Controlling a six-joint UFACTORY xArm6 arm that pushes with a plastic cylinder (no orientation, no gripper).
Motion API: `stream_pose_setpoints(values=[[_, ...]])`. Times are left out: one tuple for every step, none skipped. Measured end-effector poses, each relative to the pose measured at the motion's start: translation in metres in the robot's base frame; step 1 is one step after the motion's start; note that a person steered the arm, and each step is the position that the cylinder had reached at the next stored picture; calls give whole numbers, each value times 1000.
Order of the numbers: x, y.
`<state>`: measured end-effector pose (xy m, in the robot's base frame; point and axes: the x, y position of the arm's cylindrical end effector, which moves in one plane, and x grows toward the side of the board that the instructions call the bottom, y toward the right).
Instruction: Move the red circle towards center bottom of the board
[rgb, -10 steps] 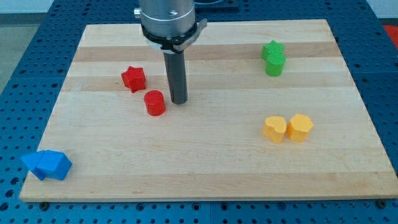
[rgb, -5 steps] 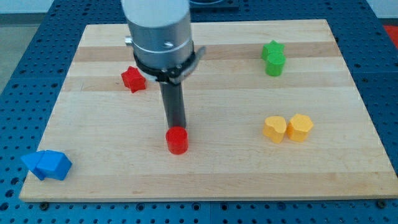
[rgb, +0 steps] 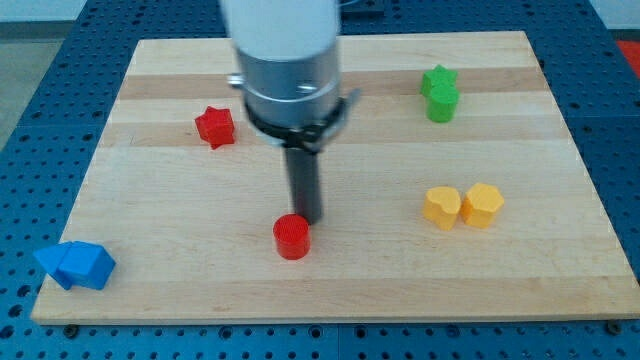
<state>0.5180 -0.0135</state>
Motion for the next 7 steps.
stream_pose_setpoints(values=[[14,19],[17,19],[-37,1],[-49,-36],[-25,-53],[3,-44],[32,-17]])
